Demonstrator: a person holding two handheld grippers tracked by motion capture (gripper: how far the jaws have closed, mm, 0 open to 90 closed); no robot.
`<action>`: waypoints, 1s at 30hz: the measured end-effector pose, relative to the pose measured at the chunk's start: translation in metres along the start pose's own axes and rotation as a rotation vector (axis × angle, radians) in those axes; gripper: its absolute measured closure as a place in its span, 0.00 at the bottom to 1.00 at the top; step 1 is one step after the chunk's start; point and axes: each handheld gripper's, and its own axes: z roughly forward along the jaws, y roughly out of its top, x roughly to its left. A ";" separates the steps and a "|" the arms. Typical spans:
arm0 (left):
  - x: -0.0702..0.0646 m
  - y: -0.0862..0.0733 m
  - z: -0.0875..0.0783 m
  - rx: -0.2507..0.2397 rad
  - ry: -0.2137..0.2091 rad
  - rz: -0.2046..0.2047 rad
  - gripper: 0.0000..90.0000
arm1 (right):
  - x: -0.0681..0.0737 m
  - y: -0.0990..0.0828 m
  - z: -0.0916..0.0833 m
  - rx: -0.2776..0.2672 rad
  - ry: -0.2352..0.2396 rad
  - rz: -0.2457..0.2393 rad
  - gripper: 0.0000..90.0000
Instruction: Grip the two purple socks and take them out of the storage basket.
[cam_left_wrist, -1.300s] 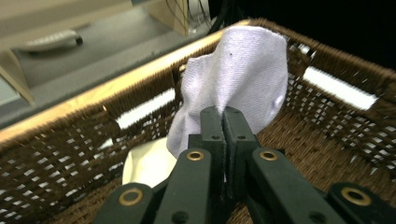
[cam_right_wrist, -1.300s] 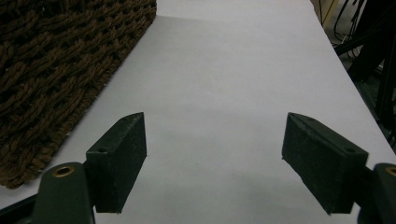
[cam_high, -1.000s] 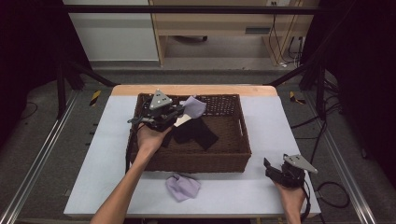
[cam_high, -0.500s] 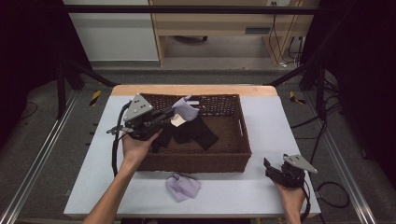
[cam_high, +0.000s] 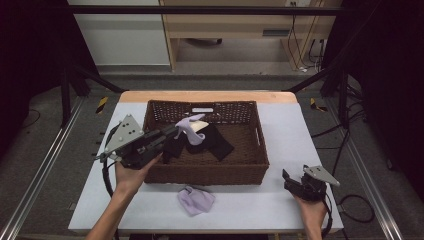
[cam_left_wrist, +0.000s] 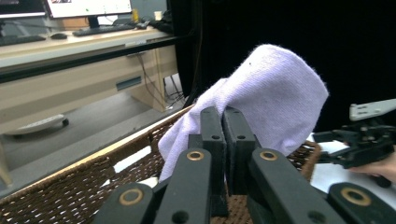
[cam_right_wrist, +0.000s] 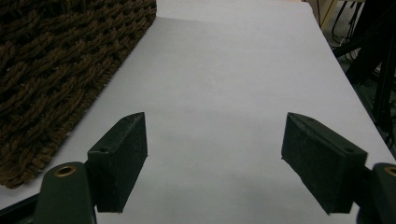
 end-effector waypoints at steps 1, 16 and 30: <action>-0.004 0.000 -0.006 -0.007 -0.006 0.006 0.97 | 0.000 0.000 0.000 0.000 0.000 0.000 0.25; -0.021 -0.030 -0.041 -0.001 -0.052 0.009 0.97 | 0.000 0.000 0.000 -0.001 -0.003 -0.001 0.25; -0.037 -0.065 -0.051 0.064 -0.097 -0.015 0.97 | 0.001 -0.001 -0.001 -0.009 -0.008 -0.008 0.24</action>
